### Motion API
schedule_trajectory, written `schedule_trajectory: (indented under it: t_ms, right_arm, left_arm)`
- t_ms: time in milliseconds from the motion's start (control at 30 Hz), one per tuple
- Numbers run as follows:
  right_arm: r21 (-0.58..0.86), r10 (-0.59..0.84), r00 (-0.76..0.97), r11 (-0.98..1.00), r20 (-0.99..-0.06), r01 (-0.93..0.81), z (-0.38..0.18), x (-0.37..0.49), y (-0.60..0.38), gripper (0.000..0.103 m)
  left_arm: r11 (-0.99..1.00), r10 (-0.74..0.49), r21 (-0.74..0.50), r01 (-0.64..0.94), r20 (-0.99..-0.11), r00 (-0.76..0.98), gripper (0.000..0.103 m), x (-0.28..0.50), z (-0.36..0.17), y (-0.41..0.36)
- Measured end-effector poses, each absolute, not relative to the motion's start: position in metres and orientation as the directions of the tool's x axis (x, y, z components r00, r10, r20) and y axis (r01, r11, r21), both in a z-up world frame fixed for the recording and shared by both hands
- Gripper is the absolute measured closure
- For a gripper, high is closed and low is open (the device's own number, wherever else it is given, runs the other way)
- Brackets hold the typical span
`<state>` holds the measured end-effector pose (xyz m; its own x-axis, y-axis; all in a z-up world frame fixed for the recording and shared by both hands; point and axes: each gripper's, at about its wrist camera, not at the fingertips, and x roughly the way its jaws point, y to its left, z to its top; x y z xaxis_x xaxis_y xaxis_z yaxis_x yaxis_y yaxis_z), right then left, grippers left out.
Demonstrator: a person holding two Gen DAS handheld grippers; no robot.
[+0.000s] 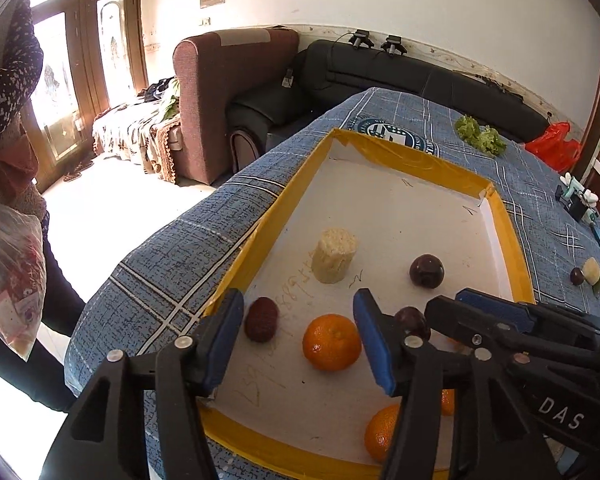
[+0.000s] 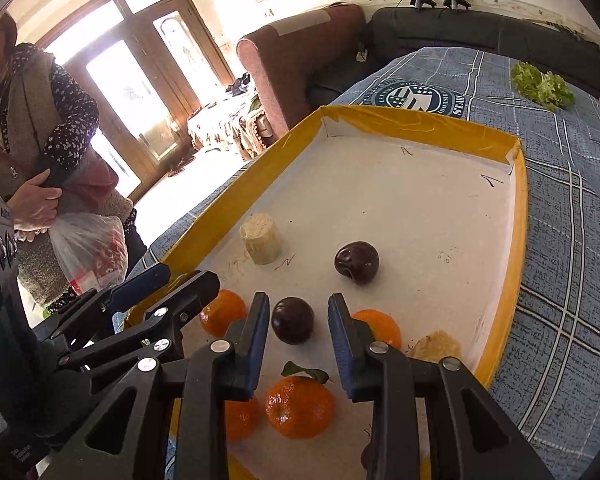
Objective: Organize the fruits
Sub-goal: 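Carry the date and plum into the tray and open both tools, then move the left tool toward a plum while the right tool approaches the white cylinder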
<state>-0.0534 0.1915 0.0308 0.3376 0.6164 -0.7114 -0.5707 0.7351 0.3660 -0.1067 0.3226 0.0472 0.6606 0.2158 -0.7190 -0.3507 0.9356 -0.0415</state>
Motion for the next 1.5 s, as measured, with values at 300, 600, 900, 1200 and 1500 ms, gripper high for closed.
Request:
schedule_trajectory:
  t_ms: [300,600,900,1200,1500]
  right_arm:
    - [0.380,0.622,0.363,0.744,-0.694,-0.549,0.042,-0.058,0.175,0.063]
    - [0.390,0.619,0.413,0.764,-0.668,-0.515,0.052,-0.063,0.144,0.052]
    - [0.390,0.607,0.465,0.784,-0.645,-0.483,0.058,-0.075,0.103,0.045]
    - [0.404,0.580,0.513,0.813,-0.633,-0.420,0.057,-0.080,0.052,0.043]
    - [0.412,0.528,0.570,0.849,-0.629,-0.331,0.053,-0.080,-0.008,0.043]
  left_arm:
    - [0.924,0.284,0.020,-0.381,-0.702,0.653,0.024,-0.116,0.059,0.312]
    - [0.939,0.288,0.062,-0.338,-0.679,0.675,0.024,-0.124,0.075,0.283]
    - [0.953,0.282,0.106,-0.282,-0.647,0.708,0.024,-0.135,0.091,0.248]
    - [0.963,0.269,0.146,-0.228,-0.626,0.732,0.023,-0.140,0.102,0.211]
    - [0.966,0.259,0.185,-0.183,-0.619,0.741,0.023,-0.141,0.106,0.182]
